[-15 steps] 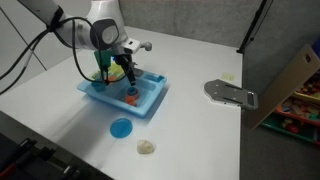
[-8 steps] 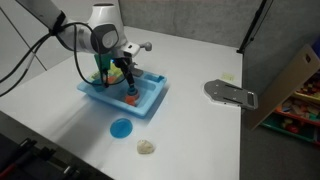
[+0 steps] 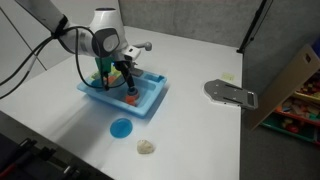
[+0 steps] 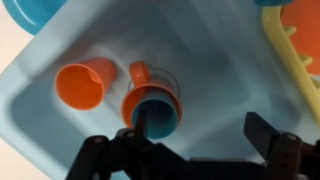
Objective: Remove the blue cup from inside the sink and put it on the table
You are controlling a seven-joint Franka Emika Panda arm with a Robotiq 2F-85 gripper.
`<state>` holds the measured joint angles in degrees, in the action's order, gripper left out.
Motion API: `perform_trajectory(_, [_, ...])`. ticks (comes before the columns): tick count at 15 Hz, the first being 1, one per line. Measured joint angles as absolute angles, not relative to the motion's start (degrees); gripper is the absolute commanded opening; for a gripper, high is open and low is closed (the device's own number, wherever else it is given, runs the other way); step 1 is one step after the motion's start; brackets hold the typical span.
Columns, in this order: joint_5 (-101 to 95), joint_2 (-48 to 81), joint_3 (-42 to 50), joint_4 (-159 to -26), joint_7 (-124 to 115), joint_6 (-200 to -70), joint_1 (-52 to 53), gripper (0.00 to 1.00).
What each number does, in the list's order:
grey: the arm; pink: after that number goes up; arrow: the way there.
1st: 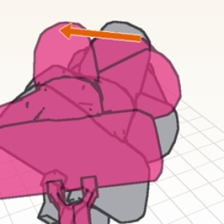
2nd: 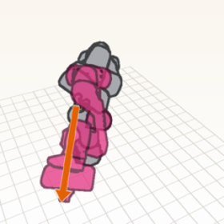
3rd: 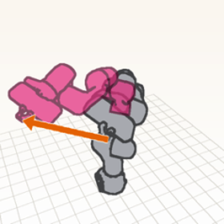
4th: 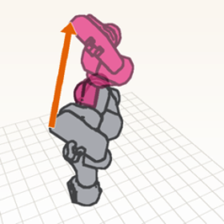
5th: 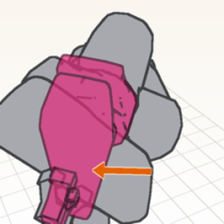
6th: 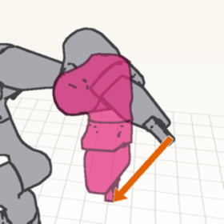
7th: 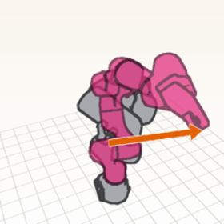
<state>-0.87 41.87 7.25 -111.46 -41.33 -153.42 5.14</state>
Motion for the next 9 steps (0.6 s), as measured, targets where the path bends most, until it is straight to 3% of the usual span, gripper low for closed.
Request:
perform_trajectory(1, [-0.7, 42.05, 7.25, -111.39, -41.26, -153.42, 5.16, 0.81])
perform_trajectory(3, [-0.47, 42.34, 7.25, -111.19, -41.11, -153.42, 5.21, 0.58])
perform_trajectory(7, [0.09, 42.51, 7.26, -111.02, -40.74, -153.43, 5.24, 0.3])
perform_trajectory(9, [0.56, 42.51, 7.32, -110.96, -40.29, -153.47, 5.24, 0.08])
